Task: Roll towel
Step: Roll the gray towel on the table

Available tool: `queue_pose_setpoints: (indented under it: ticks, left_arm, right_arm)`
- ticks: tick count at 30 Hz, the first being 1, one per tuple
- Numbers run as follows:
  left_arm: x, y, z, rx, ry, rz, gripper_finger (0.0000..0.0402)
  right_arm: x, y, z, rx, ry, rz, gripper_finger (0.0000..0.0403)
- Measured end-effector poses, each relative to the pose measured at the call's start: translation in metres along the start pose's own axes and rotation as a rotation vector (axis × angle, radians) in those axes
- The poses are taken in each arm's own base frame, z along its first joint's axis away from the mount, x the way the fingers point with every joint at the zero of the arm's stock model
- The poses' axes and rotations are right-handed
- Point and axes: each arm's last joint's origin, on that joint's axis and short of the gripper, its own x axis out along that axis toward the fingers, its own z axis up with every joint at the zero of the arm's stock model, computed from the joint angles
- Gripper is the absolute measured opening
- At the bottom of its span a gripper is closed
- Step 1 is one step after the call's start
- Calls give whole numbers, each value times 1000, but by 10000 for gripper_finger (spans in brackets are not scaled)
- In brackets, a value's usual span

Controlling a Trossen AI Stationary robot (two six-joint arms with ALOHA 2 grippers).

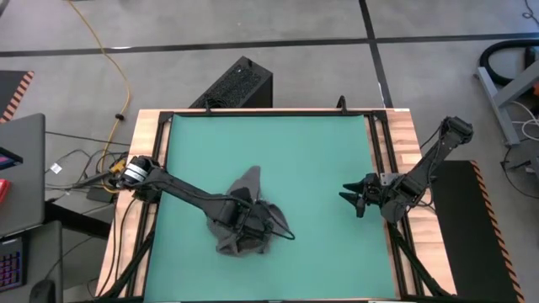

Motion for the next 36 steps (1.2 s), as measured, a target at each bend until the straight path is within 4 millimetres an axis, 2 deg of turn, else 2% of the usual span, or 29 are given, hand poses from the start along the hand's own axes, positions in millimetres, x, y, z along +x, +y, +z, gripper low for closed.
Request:
queue_pose_setpoints:
  ticks: [4,22,26,32,36]
  left_arm:
    - [5,1,1,-2,-21,53,244]
    - [55,-4,-16,2,183,169,225]
    - [54,1,-17,-51,204,205,168]
    - [40,7,-13,-48,216,248,19]
    - [31,5,-6,-24,216,215,4]
  right_arm:
    - [0,0,0,-4,1,-2,235]
    - [0,-1,0,-14,6,-7,235]
    - [0,-1,0,-10,6,-5,235]
    - [0,0,0,-5,4,-3,235]
    - [0,2,1,16,-2,10,235]
